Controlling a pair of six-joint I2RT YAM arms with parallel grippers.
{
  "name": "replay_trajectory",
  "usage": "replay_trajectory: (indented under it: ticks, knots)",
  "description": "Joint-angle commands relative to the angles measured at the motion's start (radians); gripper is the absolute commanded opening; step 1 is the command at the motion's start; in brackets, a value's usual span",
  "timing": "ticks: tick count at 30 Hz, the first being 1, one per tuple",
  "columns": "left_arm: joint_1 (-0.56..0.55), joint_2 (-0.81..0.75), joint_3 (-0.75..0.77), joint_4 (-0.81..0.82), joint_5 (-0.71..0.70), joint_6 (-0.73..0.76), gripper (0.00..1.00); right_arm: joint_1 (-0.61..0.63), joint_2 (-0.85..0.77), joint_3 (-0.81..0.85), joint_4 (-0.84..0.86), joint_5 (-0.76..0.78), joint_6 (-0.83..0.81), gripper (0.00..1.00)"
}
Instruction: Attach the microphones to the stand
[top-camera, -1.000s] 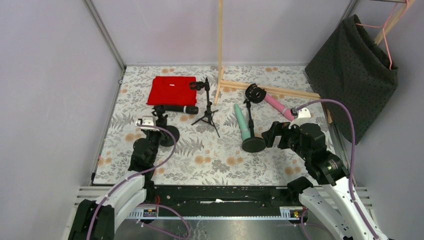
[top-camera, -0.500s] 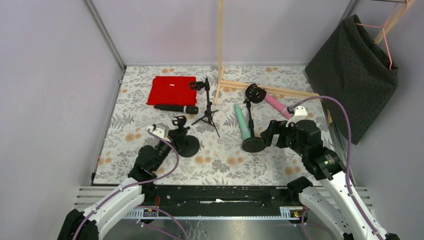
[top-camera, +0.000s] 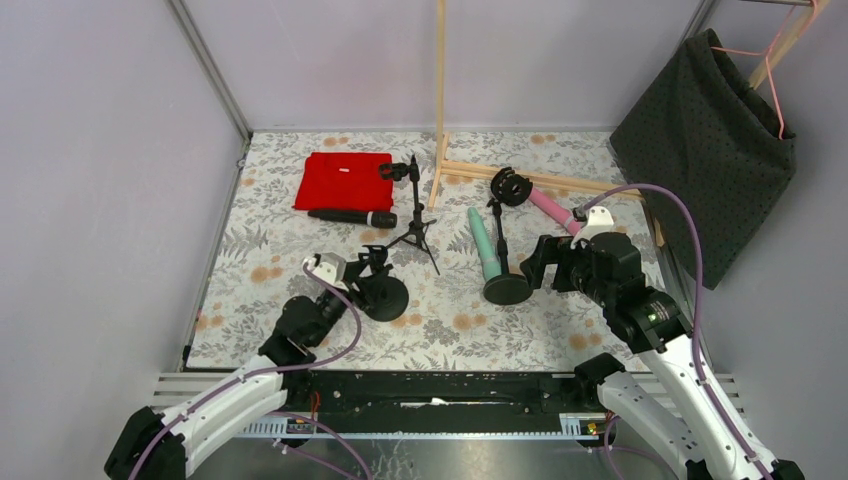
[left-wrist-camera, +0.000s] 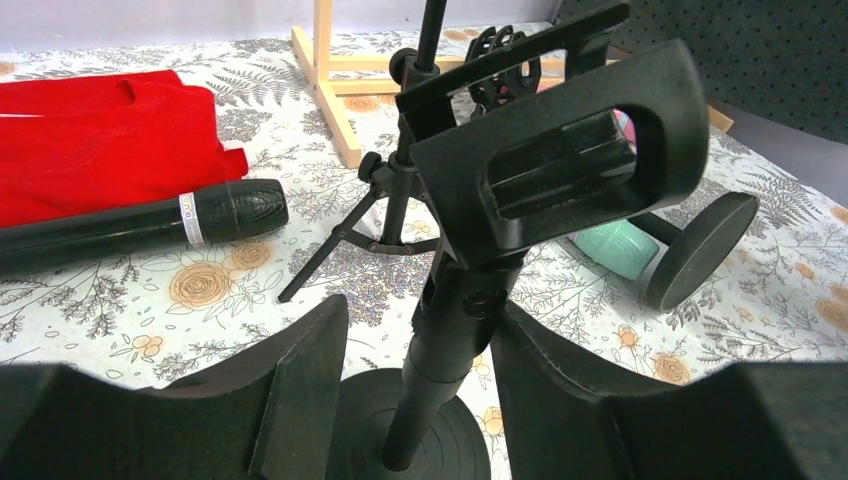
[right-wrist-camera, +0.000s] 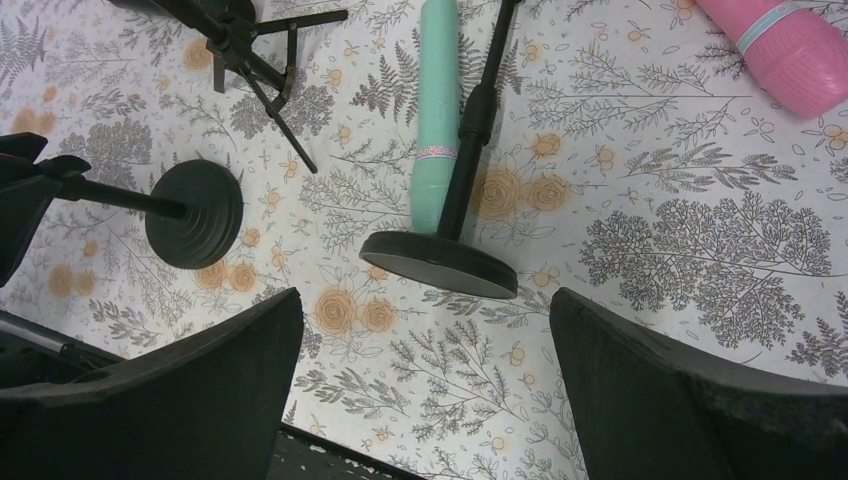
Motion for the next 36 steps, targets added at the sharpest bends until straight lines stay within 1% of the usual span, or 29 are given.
replay_trajectory:
  ticks: [1,4,9,15,17,19,21,23,25,29,32,33,36]
  knots:
    - [0.001,0.02,-0.015,0.131,-0.02,0.006,0.58,0.01,0.0,0.044,-0.002,-0.001,0.009,1.0]
    - [0.0,0.026,-0.019,0.218,0.027,0.018,0.59,0.01,0.003,0.046,0.0,0.0,0.008,1.0]
    - [0.0,0.062,-0.051,0.321,0.028,0.061,0.6,0.01,0.013,0.054,-0.002,0.0,0.004,1.0]
    - [0.0,0.179,-0.053,0.437,0.053,0.086,0.6,0.009,0.014,0.054,-0.009,0.003,-0.003,1.0]
    - [0.0,0.219,-0.06,0.473,0.056,0.081,0.58,0.01,0.013,0.054,-0.013,0.004,-0.007,1.0]
    - [0.0,0.24,-0.065,0.496,0.041,0.071,0.53,0.009,0.013,0.056,-0.015,0.006,-0.01,1.0]
    - [0.0,0.251,-0.077,0.522,0.019,0.063,0.41,0.01,0.013,0.056,-0.015,0.008,-0.013,1.0]
    - [0.001,0.254,-0.087,0.542,-0.001,0.057,0.33,0.01,0.015,0.057,-0.014,0.009,-0.013,1.0]
    - [0.0,0.248,-0.087,0.547,0.001,0.057,0.28,0.01,0.02,0.057,-0.01,0.007,-0.013,1.0]
    - [0.0,0.241,-0.079,0.542,0.027,0.072,0.1,0.01,0.046,0.065,-0.007,0.009,0.0,1.0]
    - [0.0,0.232,-0.074,0.516,0.055,0.087,0.01,0.009,0.094,0.098,-0.028,-0.006,0.021,1.0]
    - [0.001,0.228,-0.072,0.504,0.092,0.101,0.0,0.01,0.118,0.112,-0.04,-0.018,0.031,1.0]
    - [0.001,0.217,-0.058,0.455,0.209,0.13,0.0,0.01,0.218,0.169,-0.081,-0.075,0.05,1.0]
